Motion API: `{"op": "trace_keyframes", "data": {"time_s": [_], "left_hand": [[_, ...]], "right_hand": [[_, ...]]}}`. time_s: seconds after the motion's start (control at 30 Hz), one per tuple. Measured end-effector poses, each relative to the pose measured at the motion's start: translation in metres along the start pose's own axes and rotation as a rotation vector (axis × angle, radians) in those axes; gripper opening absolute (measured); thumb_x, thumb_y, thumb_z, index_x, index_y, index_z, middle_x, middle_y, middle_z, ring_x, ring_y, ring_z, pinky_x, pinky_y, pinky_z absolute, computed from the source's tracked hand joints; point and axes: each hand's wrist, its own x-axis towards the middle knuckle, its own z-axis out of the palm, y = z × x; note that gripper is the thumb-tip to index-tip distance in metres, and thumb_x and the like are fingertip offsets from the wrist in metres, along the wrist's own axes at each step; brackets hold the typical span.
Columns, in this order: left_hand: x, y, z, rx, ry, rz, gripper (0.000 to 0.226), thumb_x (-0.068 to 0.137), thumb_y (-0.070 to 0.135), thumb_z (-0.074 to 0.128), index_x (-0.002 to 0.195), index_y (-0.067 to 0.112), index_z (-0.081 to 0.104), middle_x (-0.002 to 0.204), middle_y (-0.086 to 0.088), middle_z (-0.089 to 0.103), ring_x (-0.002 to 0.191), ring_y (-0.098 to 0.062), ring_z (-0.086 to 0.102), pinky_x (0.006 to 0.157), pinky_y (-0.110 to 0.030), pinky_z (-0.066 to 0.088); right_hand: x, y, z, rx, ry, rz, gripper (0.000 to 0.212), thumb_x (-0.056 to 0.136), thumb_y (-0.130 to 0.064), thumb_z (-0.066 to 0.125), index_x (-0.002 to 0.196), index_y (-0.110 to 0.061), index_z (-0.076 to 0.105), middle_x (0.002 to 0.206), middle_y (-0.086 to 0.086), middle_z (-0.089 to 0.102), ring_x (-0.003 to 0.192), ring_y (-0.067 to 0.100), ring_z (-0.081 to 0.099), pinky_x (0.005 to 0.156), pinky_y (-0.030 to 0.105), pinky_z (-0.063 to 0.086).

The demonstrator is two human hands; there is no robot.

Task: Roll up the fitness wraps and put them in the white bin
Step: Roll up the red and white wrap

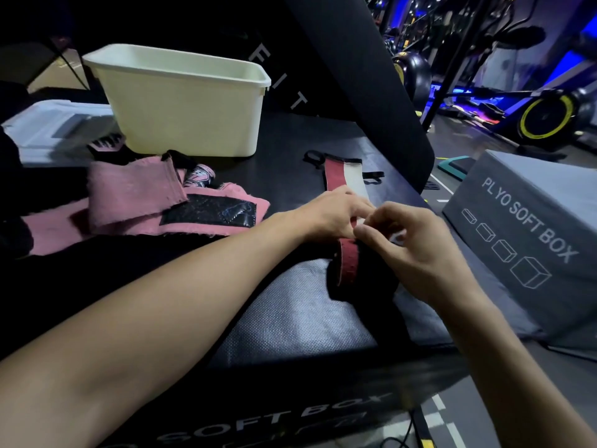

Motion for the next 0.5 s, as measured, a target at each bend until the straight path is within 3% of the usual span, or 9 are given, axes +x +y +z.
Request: {"op": "trace_keyframes", "data": {"time_s": [0.07, 0.17, 0.23, 0.33, 0.43, 0.5], "left_hand": [[-0.001, 0.002, -0.003, 0.057, -0.021, 0.011, 0.026, 0.091, 0.032, 0.074, 0.118, 0.03, 0.074, 0.134, 0.018, 0.061, 0.129, -0.018, 0.041, 0.108, -0.036, 0.036], [0.0, 0.001, -0.005, 0.169, 0.049, -0.022, 0.034, 0.095, 0.049, 0.066, 0.128, 0.043, 0.068, 0.149, 0.013, 0.052, 0.135, -0.018, 0.04, 0.112, -0.039, 0.034], [0.0, -0.002, -0.004, 0.204, 0.131, -0.043, 0.034, 0.093, 0.059, 0.062, 0.125, 0.048, 0.067, 0.142, 0.016, 0.055, 0.129, -0.015, 0.044, 0.109, -0.038, 0.037], [0.001, -0.005, -0.003, 0.163, 0.207, -0.037, 0.031, 0.091, 0.061, 0.064, 0.119, 0.049, 0.069, 0.128, 0.019, 0.06, 0.12, -0.011, 0.051, 0.098, -0.04, 0.048], [0.001, -0.004, -0.002, 0.148, 0.225, -0.011, 0.022, 0.09, 0.058, 0.066, 0.109, 0.048, 0.071, 0.115, 0.017, 0.062, 0.107, -0.007, 0.058, 0.087, -0.043, 0.055], [0.002, -0.004, -0.002, 0.138, 0.203, 0.006, 0.024, 0.088, 0.062, 0.062, 0.103, 0.047, 0.073, 0.108, 0.017, 0.063, 0.1, -0.005, 0.059, 0.084, -0.044, 0.056]], "right_hand": [[-0.006, 0.0, 0.0, -0.061, 0.07, -0.057, 0.023, 0.087, -0.043, 0.075, 0.075, -0.025, 0.067, 0.072, -0.009, 0.071, 0.069, 0.009, 0.067, 0.068, 0.036, 0.054], [-0.018, -0.002, -0.005, -0.038, 0.021, -0.142, 0.021, 0.085, -0.05, 0.077, 0.081, -0.034, 0.065, 0.082, -0.024, 0.067, 0.078, -0.005, 0.065, 0.071, 0.016, 0.045], [-0.025, 0.004, -0.014, 0.025, -0.106, -0.119, 0.042, 0.074, -0.053, 0.087, 0.1, -0.025, 0.071, 0.101, -0.022, 0.069, 0.097, -0.007, 0.065, 0.081, 0.009, 0.043], [-0.03, 0.015, -0.018, -0.021, -0.273, -0.138, 0.074, 0.065, -0.056, 0.091, 0.128, -0.032, 0.06, 0.123, -0.017, 0.064, 0.116, -0.002, 0.06, 0.091, 0.012, 0.043], [-0.026, 0.018, -0.014, -0.077, -0.233, -0.166, 0.073, 0.067, -0.05, 0.091, 0.131, -0.042, 0.056, 0.121, -0.019, 0.064, 0.111, -0.002, 0.06, 0.087, 0.009, 0.041], [-0.021, 0.017, -0.015, -0.114, -0.225, -0.193, 0.069, 0.07, -0.046, 0.09, 0.13, -0.042, 0.058, 0.119, -0.017, 0.066, 0.107, 0.003, 0.064, 0.087, 0.016, 0.046]]}}
